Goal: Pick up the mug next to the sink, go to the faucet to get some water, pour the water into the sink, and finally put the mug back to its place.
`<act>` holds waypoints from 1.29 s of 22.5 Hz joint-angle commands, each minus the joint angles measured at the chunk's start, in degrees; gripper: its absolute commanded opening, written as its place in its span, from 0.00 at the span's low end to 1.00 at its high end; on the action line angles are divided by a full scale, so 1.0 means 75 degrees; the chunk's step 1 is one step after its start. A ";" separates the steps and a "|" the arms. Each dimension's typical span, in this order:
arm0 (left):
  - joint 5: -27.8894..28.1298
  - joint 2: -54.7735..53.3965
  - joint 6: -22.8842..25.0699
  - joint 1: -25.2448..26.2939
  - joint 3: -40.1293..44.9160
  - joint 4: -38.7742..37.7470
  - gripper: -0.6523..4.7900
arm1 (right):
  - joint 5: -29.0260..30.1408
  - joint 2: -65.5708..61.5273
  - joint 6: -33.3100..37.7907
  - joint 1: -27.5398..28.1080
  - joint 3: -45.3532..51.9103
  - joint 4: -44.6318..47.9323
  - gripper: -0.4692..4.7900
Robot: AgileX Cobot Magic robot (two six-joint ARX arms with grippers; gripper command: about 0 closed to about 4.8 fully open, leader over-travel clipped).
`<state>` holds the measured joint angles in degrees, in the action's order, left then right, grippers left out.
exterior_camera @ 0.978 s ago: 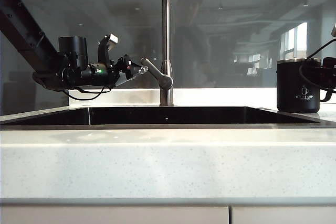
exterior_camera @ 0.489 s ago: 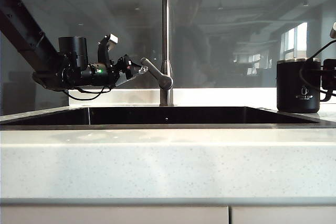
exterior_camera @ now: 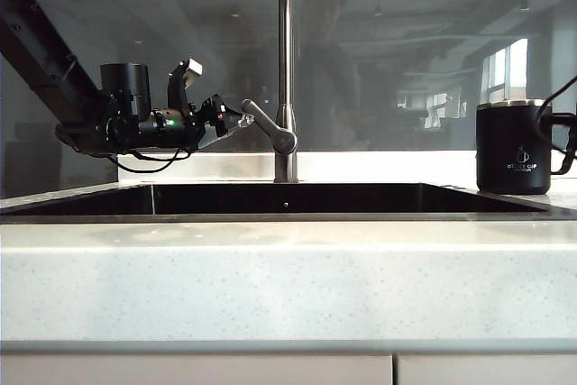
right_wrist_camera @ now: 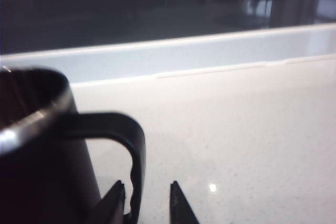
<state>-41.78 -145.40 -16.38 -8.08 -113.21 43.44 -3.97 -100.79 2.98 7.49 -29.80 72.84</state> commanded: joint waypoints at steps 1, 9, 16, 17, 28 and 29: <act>0.0079 0.0038 -0.0015 0.0012 -0.0023 0.0038 0.80 | -0.0020 0.0472 0.0052 -0.0047 0.0344 0.0268 0.33; 0.0082 0.0038 -0.0015 0.0012 -0.0023 0.0038 0.80 | 0.0726 0.2113 0.1145 -0.0064 0.1751 0.0262 0.13; 0.0079 0.0038 -0.0015 0.0012 -0.0023 0.0038 0.80 | 0.1749 0.3678 0.1886 -0.0236 0.3025 0.0268 0.08; 0.0079 0.0041 -0.0015 0.0012 -0.0023 0.0038 0.80 | 0.1947 0.3821 0.1886 -0.0236 0.3147 0.0268 0.08; 0.0079 0.0038 -0.0015 0.0012 -0.0023 0.0038 0.80 | 0.2113 0.3946 0.1883 -0.0227 0.3381 -0.0140 0.08; 0.0079 0.0038 -0.0015 0.0012 -0.0023 0.0038 0.80 | 0.2119 0.3946 0.1883 -0.0227 0.3381 -0.0140 0.08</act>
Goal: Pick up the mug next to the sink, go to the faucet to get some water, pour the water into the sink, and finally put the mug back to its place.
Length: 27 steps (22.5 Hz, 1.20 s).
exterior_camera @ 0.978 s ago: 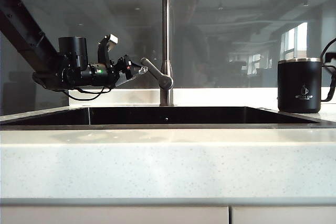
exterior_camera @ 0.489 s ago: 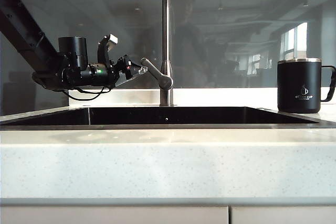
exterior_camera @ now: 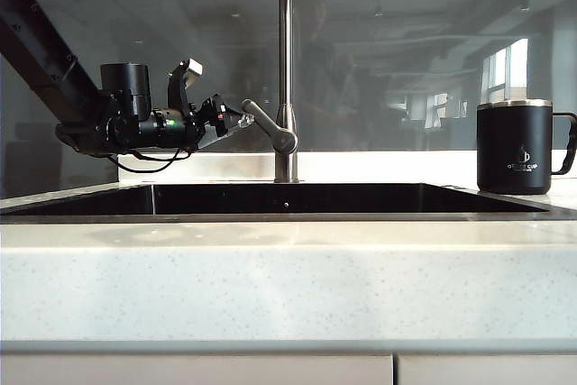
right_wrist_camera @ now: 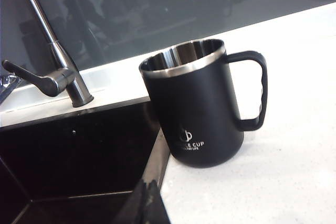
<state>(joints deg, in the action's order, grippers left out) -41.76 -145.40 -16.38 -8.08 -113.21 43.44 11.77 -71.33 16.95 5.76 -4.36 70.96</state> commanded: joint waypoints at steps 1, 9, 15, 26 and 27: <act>0.0076 0.0038 -0.0015 0.0012 -0.0023 0.0038 0.80 | 0.0020 0.0017 0.0012 0.0003 -0.0012 0.0114 0.08; 0.0079 0.0038 -0.0015 0.0012 -0.0023 0.0035 0.80 | 0.0082 0.1000 -0.0032 -0.0041 0.0000 -0.1209 0.08; 0.0076 0.0038 -0.0015 0.0012 -0.0023 0.0038 0.80 | -0.0038 0.2640 -0.0102 -0.0102 0.0000 -0.3089 0.08; 0.0076 0.0038 -0.0015 0.0012 -0.0023 0.0038 0.80 | -0.1472 0.6816 -0.0670 -0.0166 0.0358 -0.7676 0.08; 0.0076 0.0038 -0.0015 0.0012 -0.0023 0.0038 0.80 | -0.1617 0.7058 -0.0667 -0.0233 0.0481 -0.7670 0.08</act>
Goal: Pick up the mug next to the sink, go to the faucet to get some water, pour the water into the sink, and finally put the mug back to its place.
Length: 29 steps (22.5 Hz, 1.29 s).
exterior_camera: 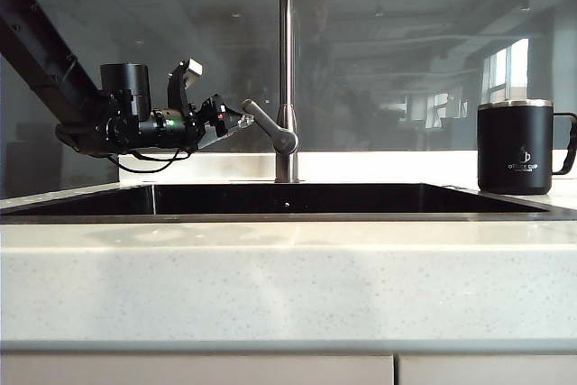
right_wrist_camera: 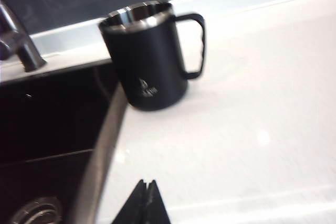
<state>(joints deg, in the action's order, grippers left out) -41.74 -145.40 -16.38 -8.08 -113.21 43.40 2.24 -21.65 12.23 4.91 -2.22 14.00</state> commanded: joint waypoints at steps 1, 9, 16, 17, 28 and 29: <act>0.0076 0.0038 -0.0015 0.0012 -0.0023 0.0044 0.80 | -0.0463 0.0632 -0.0032 -0.0178 0.0289 -0.0079 0.08; 0.0076 0.0038 -0.0015 0.0012 -0.0023 0.0041 0.80 | -0.0976 0.2279 -0.0286 -0.0612 0.0286 -0.0909 0.08; 0.0055 0.0038 -0.0017 0.0012 -0.0020 0.0026 0.80 | -0.1029 0.2900 -0.0522 -0.0953 0.0286 -0.1102 0.08; 0.0061 0.0038 -0.0015 0.0012 -0.0020 0.0026 0.80 | -0.1026 0.2900 -0.0536 -0.0965 0.0286 -0.1116 0.08; 0.0073 0.0038 -0.0015 0.0012 -0.0020 -0.0009 0.80 | -0.1052 0.2900 -0.1268 -0.0997 0.0286 -0.1128 0.08; 0.0073 0.0038 -0.0015 0.0012 -0.0020 -0.0012 0.80 | -0.1008 0.2900 -0.1265 -0.0997 0.0286 -0.1128 0.08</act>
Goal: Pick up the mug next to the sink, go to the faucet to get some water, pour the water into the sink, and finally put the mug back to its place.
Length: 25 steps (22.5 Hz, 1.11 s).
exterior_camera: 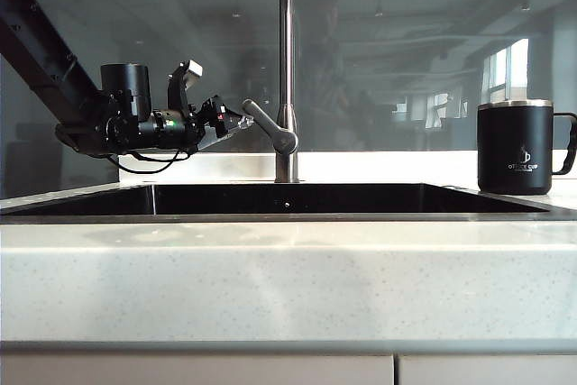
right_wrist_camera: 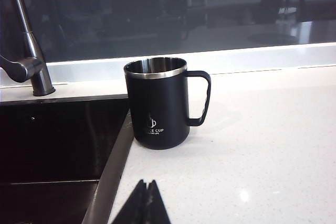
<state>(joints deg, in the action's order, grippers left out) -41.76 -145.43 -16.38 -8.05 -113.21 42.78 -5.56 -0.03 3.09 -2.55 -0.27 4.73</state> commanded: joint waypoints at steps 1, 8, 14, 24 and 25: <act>0.0076 0.0041 -0.0015 0.0009 -0.0020 0.0073 0.80 | 0.0102 0.0017 -0.0047 -0.0003 0.0026 0.0108 0.08; 0.0076 0.0041 -0.0015 0.0009 -0.0020 0.0070 0.80 | 0.0373 0.0017 -0.0114 -0.0006 0.0026 0.0108 0.08; 0.0076 0.0041 -0.0015 0.0009 -0.0023 0.0073 0.80 | 0.0388 0.0017 -0.0224 -0.0006 0.0026 0.0099 0.08; 0.0076 0.0041 -0.0015 0.0009 -0.0020 0.0073 0.80 | 0.0379 0.0017 -0.0393 -0.0003 0.0026 0.0026 0.08; 0.0076 0.0041 -0.0015 0.0009 -0.0020 0.0070 0.80 | 0.0376 0.0017 -0.0391 -0.0003 0.0026 0.0020 0.08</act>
<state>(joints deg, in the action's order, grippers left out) -41.74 -145.43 -16.40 -8.05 -113.21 42.76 -2.79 -0.03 0.38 -2.55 -0.27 4.32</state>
